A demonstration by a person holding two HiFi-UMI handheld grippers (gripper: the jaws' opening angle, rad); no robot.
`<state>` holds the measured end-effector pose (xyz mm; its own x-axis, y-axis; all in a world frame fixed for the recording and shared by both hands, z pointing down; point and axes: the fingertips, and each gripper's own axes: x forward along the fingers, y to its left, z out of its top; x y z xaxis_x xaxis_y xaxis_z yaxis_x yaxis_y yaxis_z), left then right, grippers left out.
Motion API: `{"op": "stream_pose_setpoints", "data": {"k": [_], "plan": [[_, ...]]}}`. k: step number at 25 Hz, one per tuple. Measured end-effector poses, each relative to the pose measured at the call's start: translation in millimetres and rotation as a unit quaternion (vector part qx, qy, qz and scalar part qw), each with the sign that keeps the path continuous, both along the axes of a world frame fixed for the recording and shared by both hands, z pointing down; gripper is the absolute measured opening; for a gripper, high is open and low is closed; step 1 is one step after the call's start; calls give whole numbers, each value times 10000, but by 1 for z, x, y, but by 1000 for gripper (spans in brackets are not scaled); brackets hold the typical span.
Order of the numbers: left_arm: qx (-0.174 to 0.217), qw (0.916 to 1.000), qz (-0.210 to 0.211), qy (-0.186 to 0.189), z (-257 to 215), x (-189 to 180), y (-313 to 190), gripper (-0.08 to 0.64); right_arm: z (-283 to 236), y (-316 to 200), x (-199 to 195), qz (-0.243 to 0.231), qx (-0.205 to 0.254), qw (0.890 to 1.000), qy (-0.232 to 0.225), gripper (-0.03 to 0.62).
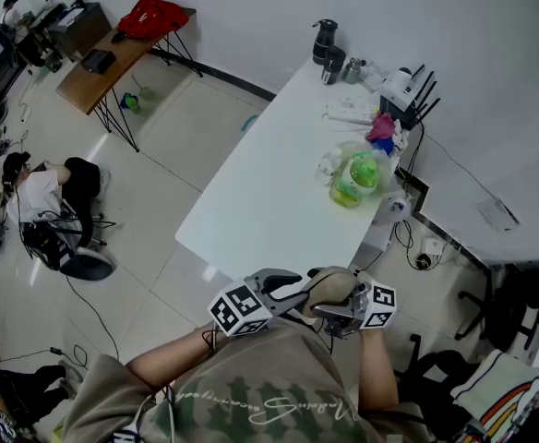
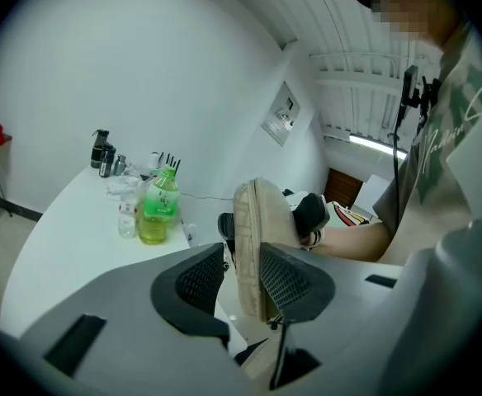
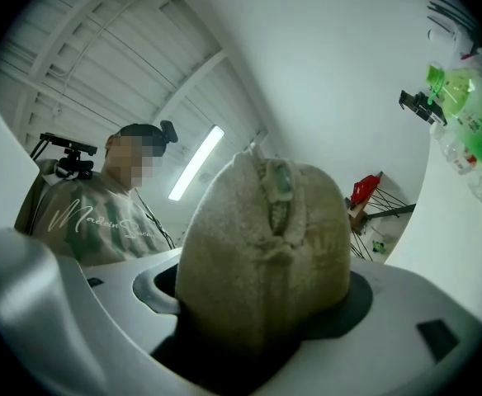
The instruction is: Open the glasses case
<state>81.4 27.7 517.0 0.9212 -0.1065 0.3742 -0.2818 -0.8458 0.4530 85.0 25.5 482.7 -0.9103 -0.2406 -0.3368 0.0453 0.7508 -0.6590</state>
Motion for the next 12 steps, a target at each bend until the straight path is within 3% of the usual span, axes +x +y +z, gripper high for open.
{"op": "stream_pose_setpoints", "data": {"k": [3,12], "plan": [[-38,9999,-25,124,-2,0,0,71,1,-4,-2,162,-18,9999,-20,341],[-261,9980,-89,566,-14,-7,-20,57,-8,-28,-1,579,89,9983,-55,341]]}}
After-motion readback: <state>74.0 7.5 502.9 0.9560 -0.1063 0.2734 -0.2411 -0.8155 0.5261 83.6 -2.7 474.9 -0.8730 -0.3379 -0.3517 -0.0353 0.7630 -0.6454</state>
